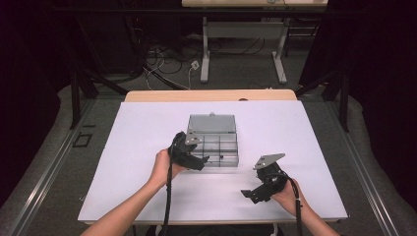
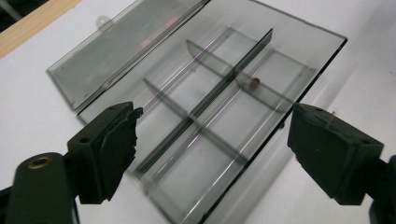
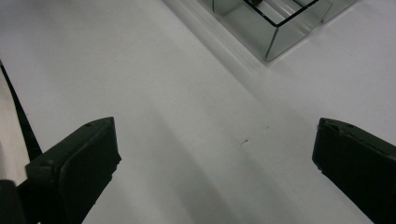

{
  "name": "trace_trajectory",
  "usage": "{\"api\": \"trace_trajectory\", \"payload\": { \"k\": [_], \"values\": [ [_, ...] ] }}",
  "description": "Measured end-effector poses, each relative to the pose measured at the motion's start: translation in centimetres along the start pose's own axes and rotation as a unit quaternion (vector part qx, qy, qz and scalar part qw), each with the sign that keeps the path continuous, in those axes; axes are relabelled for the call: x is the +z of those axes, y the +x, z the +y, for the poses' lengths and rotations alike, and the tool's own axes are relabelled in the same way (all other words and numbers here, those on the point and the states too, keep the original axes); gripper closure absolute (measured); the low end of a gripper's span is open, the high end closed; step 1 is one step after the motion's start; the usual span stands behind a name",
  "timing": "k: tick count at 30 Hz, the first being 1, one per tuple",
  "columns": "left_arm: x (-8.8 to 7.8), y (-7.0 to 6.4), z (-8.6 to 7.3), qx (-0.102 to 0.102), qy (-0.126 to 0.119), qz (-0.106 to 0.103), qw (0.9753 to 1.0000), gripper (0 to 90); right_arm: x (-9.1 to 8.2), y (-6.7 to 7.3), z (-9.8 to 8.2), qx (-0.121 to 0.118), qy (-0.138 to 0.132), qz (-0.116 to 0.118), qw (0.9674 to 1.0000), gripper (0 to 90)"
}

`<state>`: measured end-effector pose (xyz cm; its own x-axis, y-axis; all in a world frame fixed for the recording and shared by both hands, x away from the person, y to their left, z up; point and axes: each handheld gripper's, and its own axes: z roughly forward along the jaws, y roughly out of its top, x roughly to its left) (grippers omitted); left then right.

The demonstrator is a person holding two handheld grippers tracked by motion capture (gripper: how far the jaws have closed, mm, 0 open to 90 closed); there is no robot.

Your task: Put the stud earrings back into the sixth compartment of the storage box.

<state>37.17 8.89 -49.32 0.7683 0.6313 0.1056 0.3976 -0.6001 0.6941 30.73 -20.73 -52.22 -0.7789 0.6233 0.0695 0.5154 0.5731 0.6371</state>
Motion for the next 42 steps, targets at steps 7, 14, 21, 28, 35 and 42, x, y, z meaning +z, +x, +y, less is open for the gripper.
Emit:
{"api": "trace_trajectory", "payload": {
  "k": [7,14,21,28,35,42],
  "values": [
    [-1.7,0.5,-1.3,-0.008,0.004,0.014,0.9999,7.3,0.0,0.1,0.1,-0.001,0.000,-0.002,1.0000,0.4],
    [-2.6,1.1,-2.2,-0.020,0.013,0.027,0.9993,1.1,0.0,0.1,0.1,-0.002,0.000,0.002,1.0000,0.4],
    [-3.3,1.5,-2.7,-0.029,0.018,0.037,0.9987,0.0,0.0,0.1,0.1,-0.004,-0.001,0.000,1.0000,0.4],
    [-3.7,2.1,-3.5,-0.049,0.030,0.043,0.9974,0.0,0.1,0.2,0.2,-0.005,0.000,0.000,1.0000,0.4],
    [-3.8,3.1,-4.8,-0.075,0.043,0.050,0.9950,0.0,0.1,0.2,0.2,-0.003,0.003,0.004,1.0000,0.4],
    [-3.6,4.1,-5.9,-0.090,0.054,0.053,0.9931,0.4,0.2,0.2,0.2,-0.006,0.002,0.002,1.0000,0.4]
  ]
}}
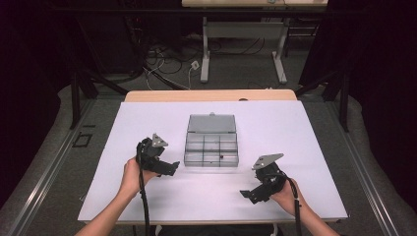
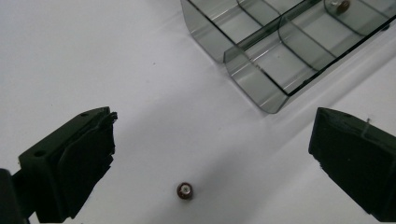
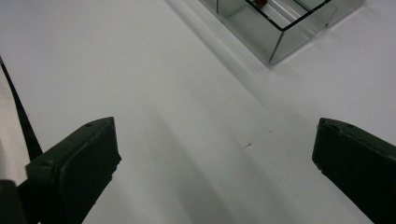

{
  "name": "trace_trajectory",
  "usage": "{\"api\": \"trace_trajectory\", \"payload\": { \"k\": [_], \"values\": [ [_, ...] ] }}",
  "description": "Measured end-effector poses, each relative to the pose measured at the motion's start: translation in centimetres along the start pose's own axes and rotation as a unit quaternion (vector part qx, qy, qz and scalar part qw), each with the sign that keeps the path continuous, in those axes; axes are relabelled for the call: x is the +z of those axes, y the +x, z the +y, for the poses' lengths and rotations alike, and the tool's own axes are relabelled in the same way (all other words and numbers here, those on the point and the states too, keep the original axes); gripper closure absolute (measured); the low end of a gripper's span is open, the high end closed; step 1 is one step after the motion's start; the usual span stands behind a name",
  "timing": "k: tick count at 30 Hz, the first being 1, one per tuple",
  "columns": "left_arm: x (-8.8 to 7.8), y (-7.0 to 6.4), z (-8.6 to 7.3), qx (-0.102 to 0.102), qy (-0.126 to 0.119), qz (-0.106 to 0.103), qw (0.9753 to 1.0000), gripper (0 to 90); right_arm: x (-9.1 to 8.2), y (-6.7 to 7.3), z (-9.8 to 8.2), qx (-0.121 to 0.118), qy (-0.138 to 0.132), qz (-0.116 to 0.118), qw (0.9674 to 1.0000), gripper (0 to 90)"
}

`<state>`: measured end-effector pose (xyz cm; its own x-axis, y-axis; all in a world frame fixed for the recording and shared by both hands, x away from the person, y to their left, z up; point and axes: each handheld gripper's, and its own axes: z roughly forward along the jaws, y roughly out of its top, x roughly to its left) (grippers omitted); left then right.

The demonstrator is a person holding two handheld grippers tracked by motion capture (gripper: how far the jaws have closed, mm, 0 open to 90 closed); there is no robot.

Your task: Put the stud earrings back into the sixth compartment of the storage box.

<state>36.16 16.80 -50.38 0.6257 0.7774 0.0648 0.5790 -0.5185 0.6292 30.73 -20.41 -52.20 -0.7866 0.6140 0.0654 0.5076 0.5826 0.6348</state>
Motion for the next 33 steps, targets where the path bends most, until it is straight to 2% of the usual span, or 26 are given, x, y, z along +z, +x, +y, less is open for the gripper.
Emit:
{"api": "trace_trajectory", "payload": {
  "k": [4,9,12,17,19,27,33],
  "values": [
    [0.1,0.4,-0.4,0.003,0.007,0.001,1.0000,8.2,0.0,0.0,0.0,0.003,0.003,0.004,1.0000,0.4],
    [0.3,0.9,-0.9,0.001,0.018,0.005,0.9998,6.6,-0.1,-0.1,0.0,0.001,0.002,0.000,1.0000,0.4],
    [0.5,1.1,-1.2,0.001,0.027,0.005,0.9996,8.5,-0.1,0.0,0.0,0.002,0.003,0.000,1.0000,0.4],
    [0.9,1.1,-1.5,0.014,0.041,-0.006,0.9990,26.1,-0.1,0.0,0.0,0.002,0.002,0.000,1.0000,0.4],
    [1.1,1.1,-1.6,0.018,0.048,-0.009,0.9987,29.9,-0.1,-0.1,-0.1,0.000,0.000,0.000,1.0000,0.5],
    [1.5,1.3,-1.9,0.018,0.064,-0.024,0.9975,53.5,-0.1,-0.1,-0.1,0.000,0.001,0.000,1.0000,0.5],
    [1.7,1.6,-2.1,0.015,0.077,-0.031,0.9964,64.4,-0.1,-0.1,-0.1,0.000,0.001,0.000,1.0000,0.5]
  ]
}}
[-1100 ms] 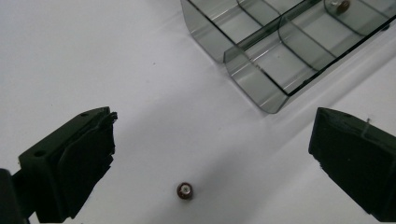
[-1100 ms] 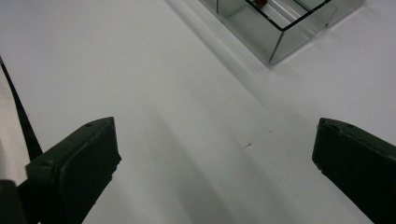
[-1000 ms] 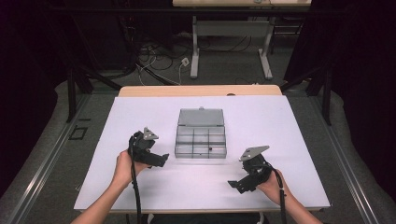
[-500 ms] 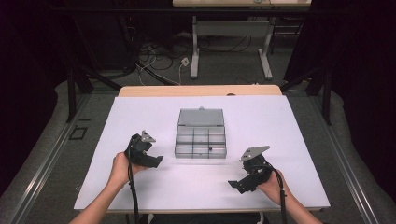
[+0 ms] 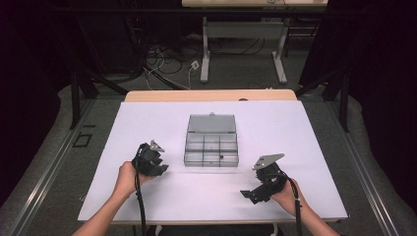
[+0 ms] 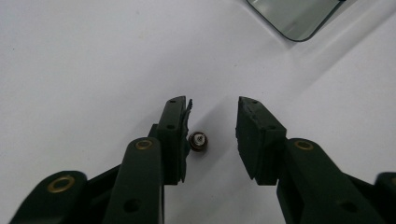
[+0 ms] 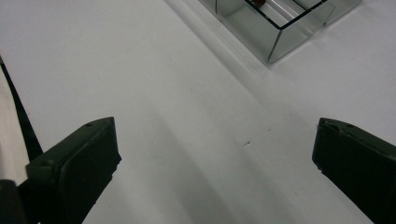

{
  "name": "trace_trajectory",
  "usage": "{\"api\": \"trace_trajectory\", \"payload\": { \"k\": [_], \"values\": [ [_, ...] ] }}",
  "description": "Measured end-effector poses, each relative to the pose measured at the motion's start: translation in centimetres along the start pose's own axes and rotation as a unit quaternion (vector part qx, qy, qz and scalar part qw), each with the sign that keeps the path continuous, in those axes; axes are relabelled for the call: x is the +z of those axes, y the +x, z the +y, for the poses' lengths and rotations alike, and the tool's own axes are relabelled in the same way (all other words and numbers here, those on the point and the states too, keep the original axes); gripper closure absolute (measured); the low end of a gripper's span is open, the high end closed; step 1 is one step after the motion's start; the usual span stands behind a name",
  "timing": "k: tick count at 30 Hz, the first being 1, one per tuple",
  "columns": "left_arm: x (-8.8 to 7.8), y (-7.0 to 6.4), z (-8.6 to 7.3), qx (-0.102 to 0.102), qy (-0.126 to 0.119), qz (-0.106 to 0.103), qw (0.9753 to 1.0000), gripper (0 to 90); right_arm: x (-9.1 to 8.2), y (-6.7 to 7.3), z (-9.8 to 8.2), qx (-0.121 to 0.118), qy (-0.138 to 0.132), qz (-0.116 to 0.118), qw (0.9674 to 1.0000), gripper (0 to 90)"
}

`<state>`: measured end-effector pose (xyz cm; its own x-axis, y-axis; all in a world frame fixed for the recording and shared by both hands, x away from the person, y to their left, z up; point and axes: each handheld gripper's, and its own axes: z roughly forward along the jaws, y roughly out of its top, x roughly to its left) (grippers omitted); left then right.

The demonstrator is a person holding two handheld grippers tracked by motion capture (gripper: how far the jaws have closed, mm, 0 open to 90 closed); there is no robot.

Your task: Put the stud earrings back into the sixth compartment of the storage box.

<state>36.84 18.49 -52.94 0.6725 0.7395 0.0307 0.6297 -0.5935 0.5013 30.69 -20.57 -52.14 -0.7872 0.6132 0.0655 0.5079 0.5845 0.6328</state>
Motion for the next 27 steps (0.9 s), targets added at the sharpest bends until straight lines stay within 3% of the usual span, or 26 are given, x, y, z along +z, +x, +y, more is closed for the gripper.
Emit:
{"api": "trace_trajectory", "payload": {
  "k": [16,21,27],
  "values": [
    [0.66,0.42,-0.19,-0.003,0.031,0.001,0.9995,73.3,0.06,0.02,-0.01,0.000,0.001,0.002,1.0000,0.5],
    [0.69,0.64,-0.26,-0.006,0.030,-0.013,0.9995,77.8,0.01,0.07,-0.02,0.001,0.002,0.001,1.0000,0.5],
    [0.67,0.68,-0.23,-0.002,0.031,-0.015,0.9994,79.1,0.03,0.07,-0.03,0.000,0.002,0.001,1.0000,0.5]
  ]
}}
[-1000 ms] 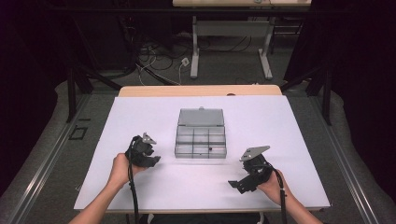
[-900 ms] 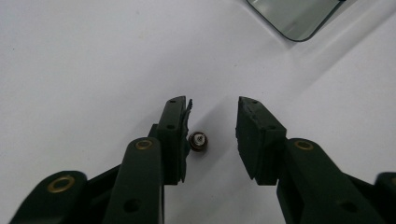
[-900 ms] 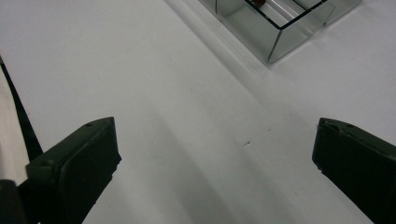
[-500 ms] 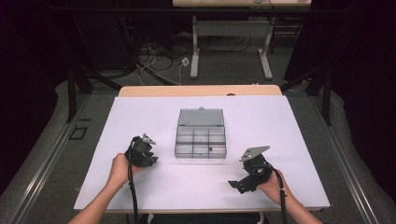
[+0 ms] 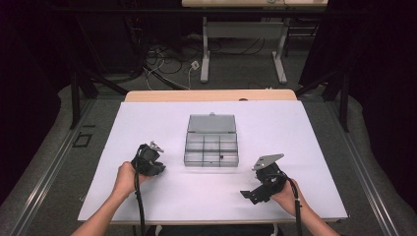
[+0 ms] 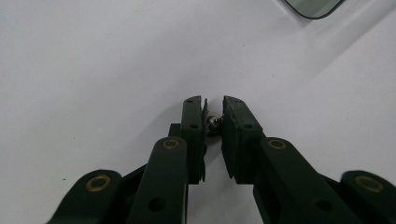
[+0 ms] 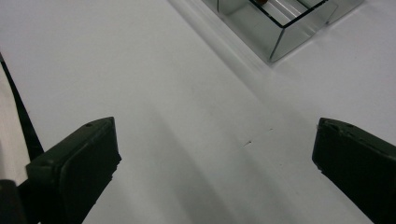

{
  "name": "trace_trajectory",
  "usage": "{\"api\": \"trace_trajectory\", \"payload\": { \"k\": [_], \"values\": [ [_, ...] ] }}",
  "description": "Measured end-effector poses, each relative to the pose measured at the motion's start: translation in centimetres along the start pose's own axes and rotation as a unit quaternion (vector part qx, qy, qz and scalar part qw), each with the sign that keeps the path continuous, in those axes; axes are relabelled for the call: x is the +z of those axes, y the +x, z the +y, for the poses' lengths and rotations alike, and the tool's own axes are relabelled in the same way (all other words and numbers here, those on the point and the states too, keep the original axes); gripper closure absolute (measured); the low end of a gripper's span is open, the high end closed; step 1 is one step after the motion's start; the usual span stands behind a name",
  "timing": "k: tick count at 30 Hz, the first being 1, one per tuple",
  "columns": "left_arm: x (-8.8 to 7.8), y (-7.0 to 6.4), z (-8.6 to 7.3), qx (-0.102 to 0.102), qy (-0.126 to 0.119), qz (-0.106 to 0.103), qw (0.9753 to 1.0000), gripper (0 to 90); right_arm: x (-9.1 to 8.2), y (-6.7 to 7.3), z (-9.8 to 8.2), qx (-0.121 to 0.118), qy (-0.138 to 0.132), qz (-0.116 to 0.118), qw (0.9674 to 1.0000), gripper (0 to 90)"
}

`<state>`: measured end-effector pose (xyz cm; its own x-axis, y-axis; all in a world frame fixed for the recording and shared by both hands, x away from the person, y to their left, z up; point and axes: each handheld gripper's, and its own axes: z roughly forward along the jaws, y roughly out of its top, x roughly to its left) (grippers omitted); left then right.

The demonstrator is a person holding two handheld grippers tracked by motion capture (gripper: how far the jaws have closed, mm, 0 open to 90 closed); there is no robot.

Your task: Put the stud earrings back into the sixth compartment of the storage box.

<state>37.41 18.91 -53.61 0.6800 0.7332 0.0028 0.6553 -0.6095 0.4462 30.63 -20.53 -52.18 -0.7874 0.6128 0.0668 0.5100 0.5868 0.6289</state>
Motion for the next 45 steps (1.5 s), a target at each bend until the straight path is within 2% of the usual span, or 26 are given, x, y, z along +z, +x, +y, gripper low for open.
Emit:
{"api": "trace_trajectory", "payload": {
  "k": [11,12,19,25,29,31,34,36,38,45],
  "values": [
    [-0.4,-0.3,0.1,0.009,-0.019,0.009,0.9998,79.2,0.0,0.0,0.0,0.003,0.001,0.000,1.0000,0.5],
    [-0.4,-0.4,0.2,0.011,-0.025,0.015,0.9995,79.2,0.0,0.1,0.0,0.004,0.000,-0.002,1.0000,0.5],
    [-1.0,-0.9,0.5,0.012,-0.054,0.018,0.9983,79.2,0.0,0.0,0.0,0.001,0.001,0.000,1.0000,0.5],
    [-1.4,-1.4,1.1,0.022,-0.068,0.023,0.9972,79.2,0.1,-0.1,0.0,-0.001,0.002,0.000,1.0000,0.5],
    [-1.7,-1.6,1.5,0.027,-0.076,0.022,0.9965,79.2,0.2,0.0,0.0,0.004,-0.001,0.003,1.0000,0.5],
    [-1.7,-1.8,1.7,0.027,-0.081,0.022,0.9961,79.2,0.1,0.0,0.1,0.003,0.009,0.003,1.0000,0.5],
    [-1.8,-2.1,1.9,0.030,-0.087,0.021,0.9956,79.2,0.2,-0.1,0.0,0.001,-0.005,0.000,1.0000,0.5],
    [-1.9,-2.3,2.1,0.031,-0.093,0.020,0.9949,79.2,0.2,0.0,0.0,0.005,0.001,0.002,1.0000,0.5],
    [-2.3,-2.5,2.3,0.037,-0.088,0.014,0.9953,79.1,0.2,0.0,0.0,0.003,0.001,-0.001,1.0000,0.5],
    [-2.9,-3.3,3.0,0.049,-0.108,0.013,0.9929,79.2,0.3,-0.1,0.0,0.001,0.003,0.000,1.0000,0.6]
  ]
}}
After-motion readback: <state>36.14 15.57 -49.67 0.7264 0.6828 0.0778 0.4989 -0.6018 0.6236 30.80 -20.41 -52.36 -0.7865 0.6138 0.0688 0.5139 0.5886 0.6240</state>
